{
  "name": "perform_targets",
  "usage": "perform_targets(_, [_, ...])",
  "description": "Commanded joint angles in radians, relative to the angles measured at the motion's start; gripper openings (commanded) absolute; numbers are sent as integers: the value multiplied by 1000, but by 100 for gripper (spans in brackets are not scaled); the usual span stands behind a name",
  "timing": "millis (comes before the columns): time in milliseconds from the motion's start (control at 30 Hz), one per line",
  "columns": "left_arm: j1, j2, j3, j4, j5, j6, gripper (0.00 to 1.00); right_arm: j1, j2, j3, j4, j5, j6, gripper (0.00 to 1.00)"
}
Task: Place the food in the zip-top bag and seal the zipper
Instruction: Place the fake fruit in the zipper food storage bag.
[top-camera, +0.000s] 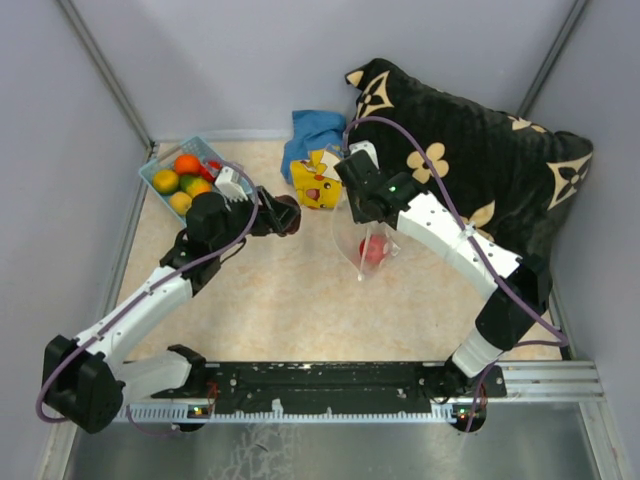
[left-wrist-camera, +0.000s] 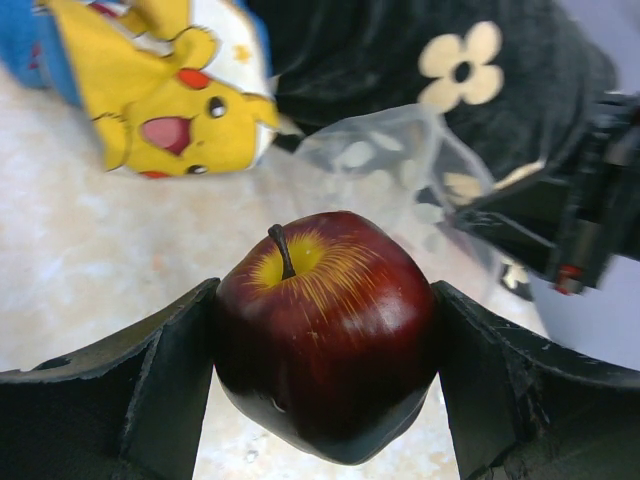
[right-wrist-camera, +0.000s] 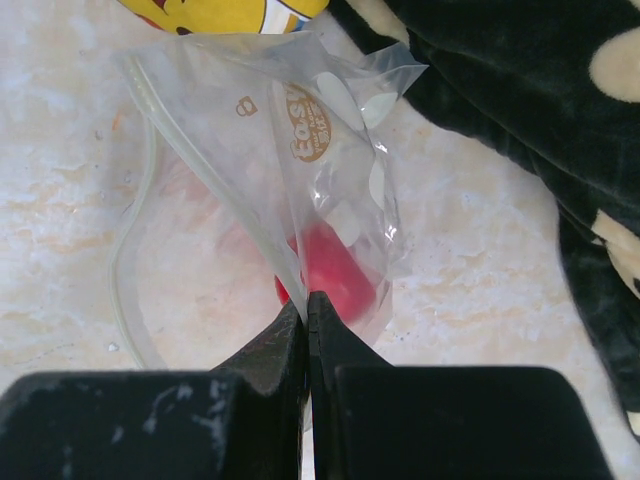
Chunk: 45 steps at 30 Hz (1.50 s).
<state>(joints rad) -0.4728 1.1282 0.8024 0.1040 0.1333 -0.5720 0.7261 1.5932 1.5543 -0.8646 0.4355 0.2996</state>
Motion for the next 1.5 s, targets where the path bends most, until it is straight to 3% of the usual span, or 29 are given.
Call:
perform_targets(0, [-37, -45, -48, 170, 56, -58, 48, 10, -1, 62, 2, -36, 52, 0])
perform_targets(267, [-183, -47, -138, 419, 16, -74, 48, 11, -13, 53, 12, -100, 82, 0])
perform_targets(800, [-353, 114, -207, 761, -136, 96, 49, 10, -61, 56, 23, -201, 87, 0])
perform_targets(1033, [-383, 215, -201, 814, -220, 122, 49, 11, -90, 38, 35, -240, 85, 0])
perform_targets(1467, [-401, 248, -151, 709, -326, 173, 54, 11, -119, 16, 64, -322, 70, 0])
